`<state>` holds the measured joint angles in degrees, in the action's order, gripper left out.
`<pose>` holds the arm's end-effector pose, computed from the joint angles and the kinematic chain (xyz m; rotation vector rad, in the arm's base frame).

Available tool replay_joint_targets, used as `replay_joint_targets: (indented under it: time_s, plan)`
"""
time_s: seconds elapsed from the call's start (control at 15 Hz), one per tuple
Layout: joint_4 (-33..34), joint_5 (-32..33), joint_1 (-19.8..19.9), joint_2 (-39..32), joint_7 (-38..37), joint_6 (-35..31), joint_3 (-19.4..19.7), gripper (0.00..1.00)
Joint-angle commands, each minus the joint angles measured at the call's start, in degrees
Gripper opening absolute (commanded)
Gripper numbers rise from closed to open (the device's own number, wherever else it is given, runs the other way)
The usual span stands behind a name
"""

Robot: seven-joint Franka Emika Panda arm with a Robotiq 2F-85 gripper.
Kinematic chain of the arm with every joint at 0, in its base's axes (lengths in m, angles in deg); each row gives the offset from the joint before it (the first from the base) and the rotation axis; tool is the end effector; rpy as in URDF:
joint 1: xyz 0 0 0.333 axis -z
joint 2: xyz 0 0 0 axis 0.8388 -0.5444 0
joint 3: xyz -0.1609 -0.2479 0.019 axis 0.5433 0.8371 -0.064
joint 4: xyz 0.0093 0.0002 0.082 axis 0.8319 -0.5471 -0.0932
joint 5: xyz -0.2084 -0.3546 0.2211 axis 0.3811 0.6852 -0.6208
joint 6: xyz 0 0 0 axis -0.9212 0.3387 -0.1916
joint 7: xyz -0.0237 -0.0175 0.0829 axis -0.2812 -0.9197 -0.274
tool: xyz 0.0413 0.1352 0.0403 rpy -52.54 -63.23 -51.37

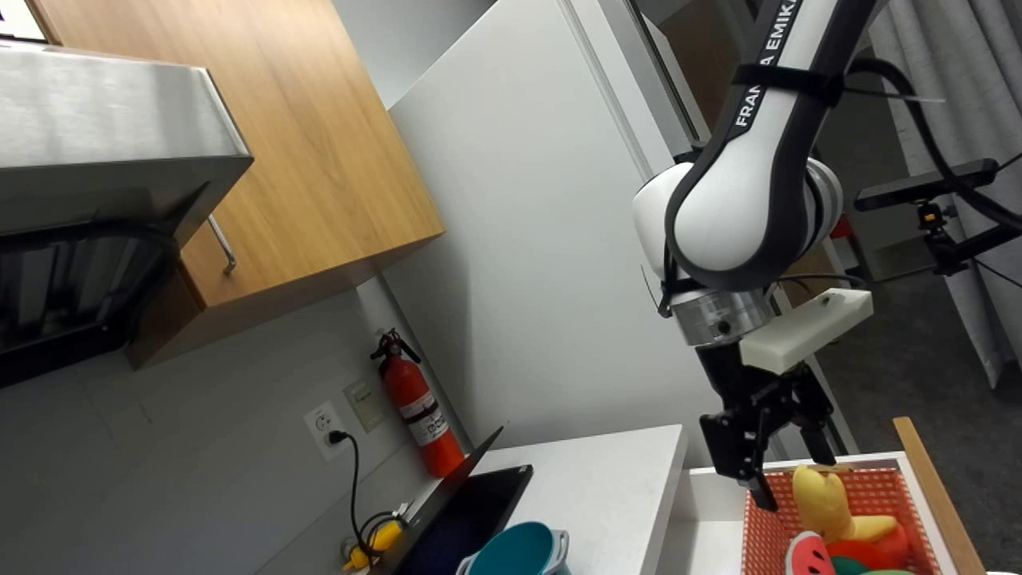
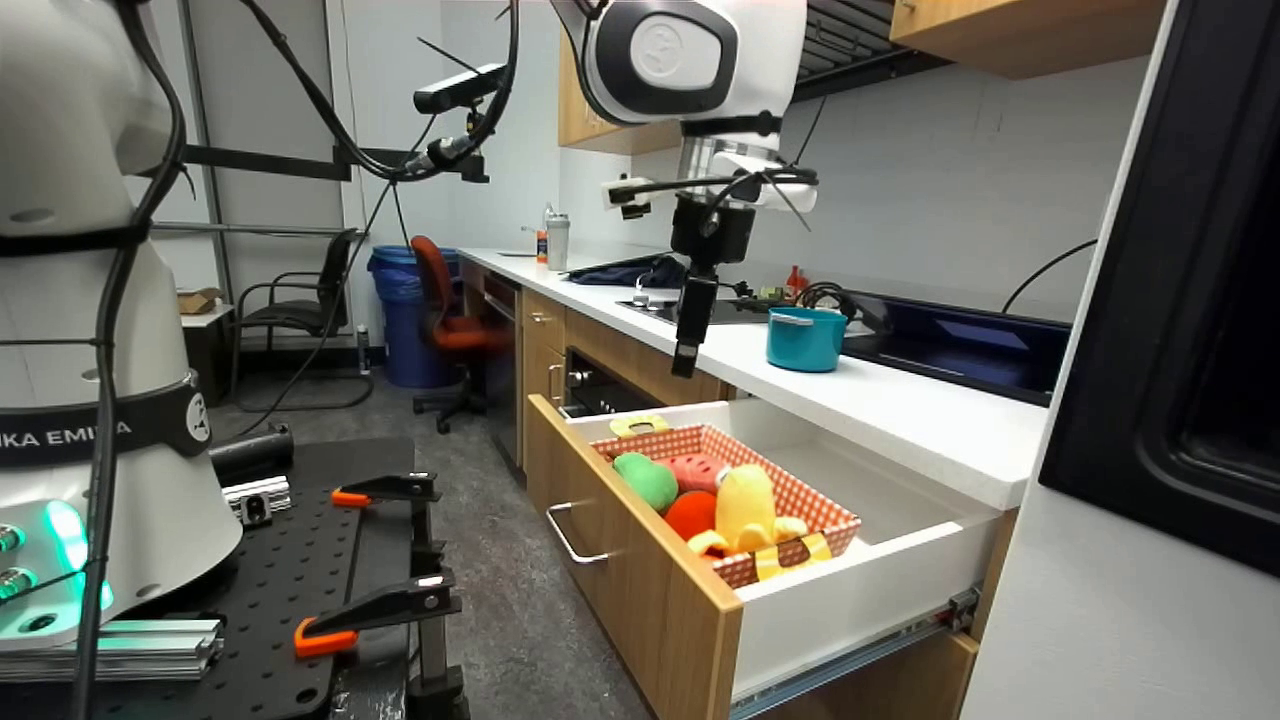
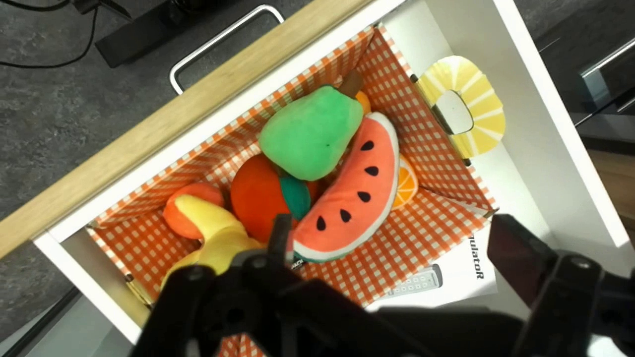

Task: Place the watermelon and banana inside the blue pot, close the drawer

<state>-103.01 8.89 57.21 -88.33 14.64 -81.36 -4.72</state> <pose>0.5327 -0.0002 0.1768 -2.9169 0.7423 0.1126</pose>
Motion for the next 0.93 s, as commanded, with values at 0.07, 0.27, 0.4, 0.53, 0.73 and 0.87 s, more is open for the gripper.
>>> replay_joint_targets:
  time_s: [0.07, 0.27, 0.4, 0.53, 0.73, 0.87]
  plan:
    - [3.2, -1.3, 0.6, -5.3, -2.5, -1.7, 0.9, 1.0]
    - [4.6, -1.2, 0.7, -8.0, -3.3, -1.7, 1.5, 1.0]
    - [5.7, -1.3, 0.8, -9.4, -3.7, -1.5, 2.0, 1.0]
    - [6.8, -1.4, 0.9, -10.9, -4.0, -1.5, 2.4, 1.0]
    - [8.8, -1.6, 1.1, -13.5, -4.2, -1.3, 2.7, 1.0]
    - [10.0, -1.6, 1.0, -15.0, -4.3, -1.1, 2.9, 1.0]
